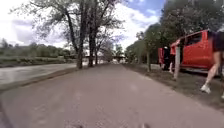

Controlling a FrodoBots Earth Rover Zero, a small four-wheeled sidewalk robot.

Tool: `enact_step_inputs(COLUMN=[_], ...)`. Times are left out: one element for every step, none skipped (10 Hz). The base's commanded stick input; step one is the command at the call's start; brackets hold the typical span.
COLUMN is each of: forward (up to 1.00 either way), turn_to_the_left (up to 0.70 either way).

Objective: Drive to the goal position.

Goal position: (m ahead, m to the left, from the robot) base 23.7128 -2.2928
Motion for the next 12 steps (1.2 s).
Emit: enact_step_inputs(forward=[1.0, 1.0, 1.0, 1.0, 1.0, 1.0, 1.0, 1.0, 1.0, 1.0, 1.0, 1.0], turn_to_the_left=[0.0, 0.0, 0.0, 0.0, 0.0, -0.02, -0.07, -0.13, -0.32, -0.04, 0.0, 0.0])
